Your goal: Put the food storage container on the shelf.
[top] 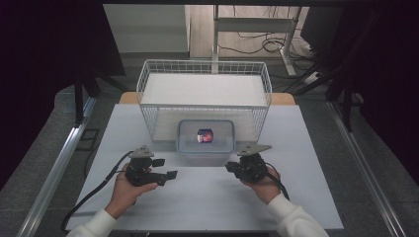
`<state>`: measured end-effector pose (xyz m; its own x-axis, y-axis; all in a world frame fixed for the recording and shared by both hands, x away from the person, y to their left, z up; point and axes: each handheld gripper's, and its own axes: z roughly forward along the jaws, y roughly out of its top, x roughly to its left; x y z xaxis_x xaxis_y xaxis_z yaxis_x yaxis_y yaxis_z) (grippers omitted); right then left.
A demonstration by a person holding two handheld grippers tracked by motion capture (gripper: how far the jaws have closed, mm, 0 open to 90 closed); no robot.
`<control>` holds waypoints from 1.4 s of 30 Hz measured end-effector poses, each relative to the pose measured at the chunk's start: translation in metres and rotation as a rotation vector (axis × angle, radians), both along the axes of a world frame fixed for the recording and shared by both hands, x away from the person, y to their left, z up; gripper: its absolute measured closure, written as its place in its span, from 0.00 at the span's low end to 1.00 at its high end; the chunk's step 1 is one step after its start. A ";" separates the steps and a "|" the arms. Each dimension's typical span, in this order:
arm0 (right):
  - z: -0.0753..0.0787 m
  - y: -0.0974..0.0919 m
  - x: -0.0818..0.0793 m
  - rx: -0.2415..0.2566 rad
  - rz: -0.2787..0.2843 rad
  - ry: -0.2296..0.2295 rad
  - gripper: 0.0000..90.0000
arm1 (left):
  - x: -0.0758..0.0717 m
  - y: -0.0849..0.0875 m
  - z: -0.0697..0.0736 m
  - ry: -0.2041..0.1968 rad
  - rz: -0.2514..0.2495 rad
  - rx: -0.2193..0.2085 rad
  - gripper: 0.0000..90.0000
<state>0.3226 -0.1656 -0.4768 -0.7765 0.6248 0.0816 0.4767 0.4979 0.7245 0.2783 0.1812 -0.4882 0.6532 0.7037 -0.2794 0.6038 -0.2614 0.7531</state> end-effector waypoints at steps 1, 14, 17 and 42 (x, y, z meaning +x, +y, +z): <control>-0.004 0.006 0.001 -0.015 0.007 0.003 0.97 | -0.002 0.000 0.000 -0.005 -0.002 0.005 0.29; -0.030 0.062 0.027 -0.096 0.017 0.001 0.99 | -0.018 -0.001 -0.005 -0.004 -0.019 0.039 0.29; -0.038 0.072 0.038 -0.112 0.001 0.008 0.99 | -0.018 -0.002 -0.005 0.000 -0.023 0.041 0.29; -0.028 0.085 0.060 -0.131 -0.054 -0.046 0.99 | -0.018 -0.001 -0.006 0.016 -0.027 0.036 0.29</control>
<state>0.3824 -0.0809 -0.5043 -0.7424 0.6689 -0.0378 0.4736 0.5638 0.6767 0.2607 0.1804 -0.4945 0.6674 0.6960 -0.2647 0.6082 -0.3044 0.7331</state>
